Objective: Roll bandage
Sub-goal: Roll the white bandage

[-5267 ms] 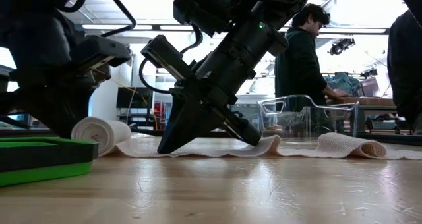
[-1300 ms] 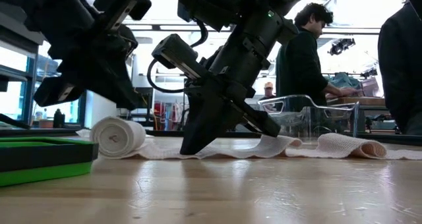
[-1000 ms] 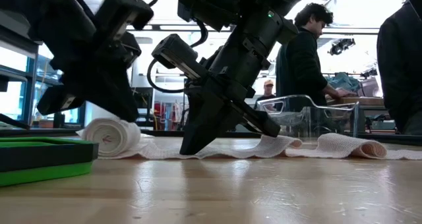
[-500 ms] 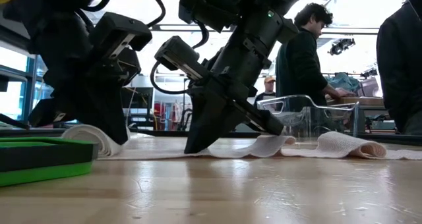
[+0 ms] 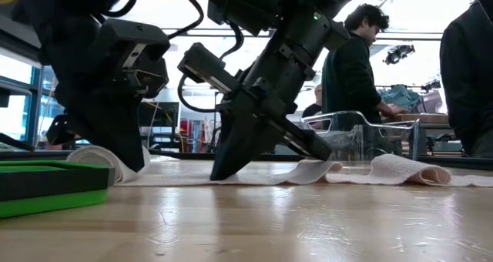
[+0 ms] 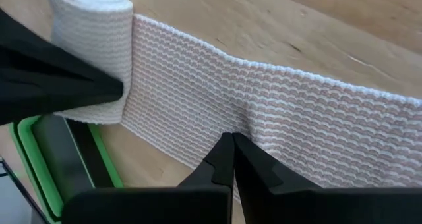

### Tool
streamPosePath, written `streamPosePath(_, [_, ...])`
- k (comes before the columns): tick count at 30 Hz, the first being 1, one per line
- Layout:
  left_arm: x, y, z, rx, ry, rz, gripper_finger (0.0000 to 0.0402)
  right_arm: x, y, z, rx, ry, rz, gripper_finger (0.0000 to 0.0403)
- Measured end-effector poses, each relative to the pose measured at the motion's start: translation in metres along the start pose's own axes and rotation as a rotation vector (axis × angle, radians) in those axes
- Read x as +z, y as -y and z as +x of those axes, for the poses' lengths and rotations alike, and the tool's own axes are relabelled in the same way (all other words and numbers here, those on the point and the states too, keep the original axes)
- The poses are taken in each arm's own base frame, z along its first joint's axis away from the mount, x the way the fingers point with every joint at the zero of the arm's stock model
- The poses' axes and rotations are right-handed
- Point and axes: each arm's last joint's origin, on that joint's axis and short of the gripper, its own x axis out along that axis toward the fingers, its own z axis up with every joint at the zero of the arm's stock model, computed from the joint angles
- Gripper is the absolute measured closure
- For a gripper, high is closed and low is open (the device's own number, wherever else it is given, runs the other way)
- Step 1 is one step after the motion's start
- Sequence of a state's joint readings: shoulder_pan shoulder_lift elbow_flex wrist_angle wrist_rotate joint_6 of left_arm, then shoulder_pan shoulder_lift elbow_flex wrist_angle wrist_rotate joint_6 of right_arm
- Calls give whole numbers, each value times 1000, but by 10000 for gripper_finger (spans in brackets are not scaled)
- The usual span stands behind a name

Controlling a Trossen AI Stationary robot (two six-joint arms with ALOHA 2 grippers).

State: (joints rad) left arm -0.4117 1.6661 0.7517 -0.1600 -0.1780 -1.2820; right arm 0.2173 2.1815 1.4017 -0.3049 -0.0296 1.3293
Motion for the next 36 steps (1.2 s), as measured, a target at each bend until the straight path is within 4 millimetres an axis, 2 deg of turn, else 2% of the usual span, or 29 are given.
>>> streamPosePath(9, [14, -3, -7, -11, 18, 13, 401, 2, -2, 0, 19, 20, 10, 403])
streamPosePath(21, [19, 0, -24, -48, 67, 4, 401, 2, -2, 0, 19, 28, 8, 403])
streamPosePath(31, [19, -1, -50, -37, 149, 48, 401, 2, -2, 0, 19, 28, 8, 403])
streamPosePath(36, [19, -2, -54, -21, 154, 52, 401, 2, -2, 0, 19, 28, 8, 403])
